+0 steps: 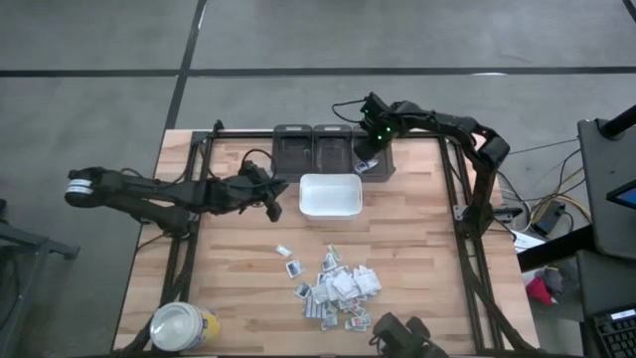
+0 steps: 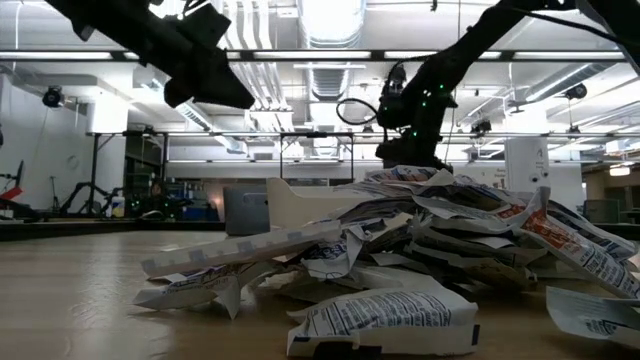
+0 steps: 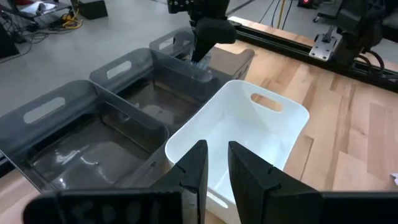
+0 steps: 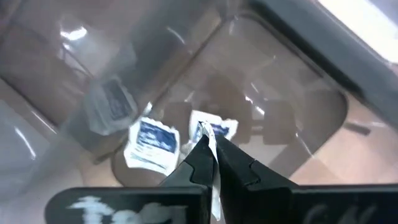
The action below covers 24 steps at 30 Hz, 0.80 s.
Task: Pick & Place First Aid Supplies
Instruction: Put the white alcohol pad into the right black bin
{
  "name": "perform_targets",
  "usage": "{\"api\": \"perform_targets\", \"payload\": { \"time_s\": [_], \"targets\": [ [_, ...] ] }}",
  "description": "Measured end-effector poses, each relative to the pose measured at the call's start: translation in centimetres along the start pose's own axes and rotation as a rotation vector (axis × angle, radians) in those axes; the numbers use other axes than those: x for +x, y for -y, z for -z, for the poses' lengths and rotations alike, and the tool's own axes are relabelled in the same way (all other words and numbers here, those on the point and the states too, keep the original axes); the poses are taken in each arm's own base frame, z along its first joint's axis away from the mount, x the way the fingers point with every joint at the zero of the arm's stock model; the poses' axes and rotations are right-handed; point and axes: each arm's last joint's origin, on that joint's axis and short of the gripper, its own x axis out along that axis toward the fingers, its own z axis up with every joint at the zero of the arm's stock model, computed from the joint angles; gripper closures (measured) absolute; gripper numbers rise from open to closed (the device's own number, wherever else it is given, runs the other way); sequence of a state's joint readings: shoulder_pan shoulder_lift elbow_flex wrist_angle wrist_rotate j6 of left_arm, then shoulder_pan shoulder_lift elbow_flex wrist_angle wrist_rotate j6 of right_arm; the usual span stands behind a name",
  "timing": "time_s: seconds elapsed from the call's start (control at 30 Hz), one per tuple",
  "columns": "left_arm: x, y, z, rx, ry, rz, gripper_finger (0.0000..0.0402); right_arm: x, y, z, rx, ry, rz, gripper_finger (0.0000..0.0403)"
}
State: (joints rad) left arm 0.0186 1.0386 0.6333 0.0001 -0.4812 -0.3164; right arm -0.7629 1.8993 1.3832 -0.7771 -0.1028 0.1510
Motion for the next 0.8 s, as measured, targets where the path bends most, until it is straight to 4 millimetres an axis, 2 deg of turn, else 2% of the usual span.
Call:
{"api": "perform_targets", "payload": {
  "time_s": [0.33,0.67,0.8],
  "targets": [
    [0.3,-0.5,-0.2,0.022,-0.006,-0.006,0.0339,0.0,0.0,0.1,-0.077,-0.002,-0.014,0.0390],
    [0.4,-0.6,-0.2,0.019,-0.017,0.024,0.0339,-0.1,0.0,0.1,-0.104,-0.004,-0.028,0.0315],
    [0.4,-0.6,-0.2,0.019,-0.021,0.036,0.0339,-1.1,-0.1,0.1,-0.118,-0.017,-0.023,0.0296]
  ]
}}
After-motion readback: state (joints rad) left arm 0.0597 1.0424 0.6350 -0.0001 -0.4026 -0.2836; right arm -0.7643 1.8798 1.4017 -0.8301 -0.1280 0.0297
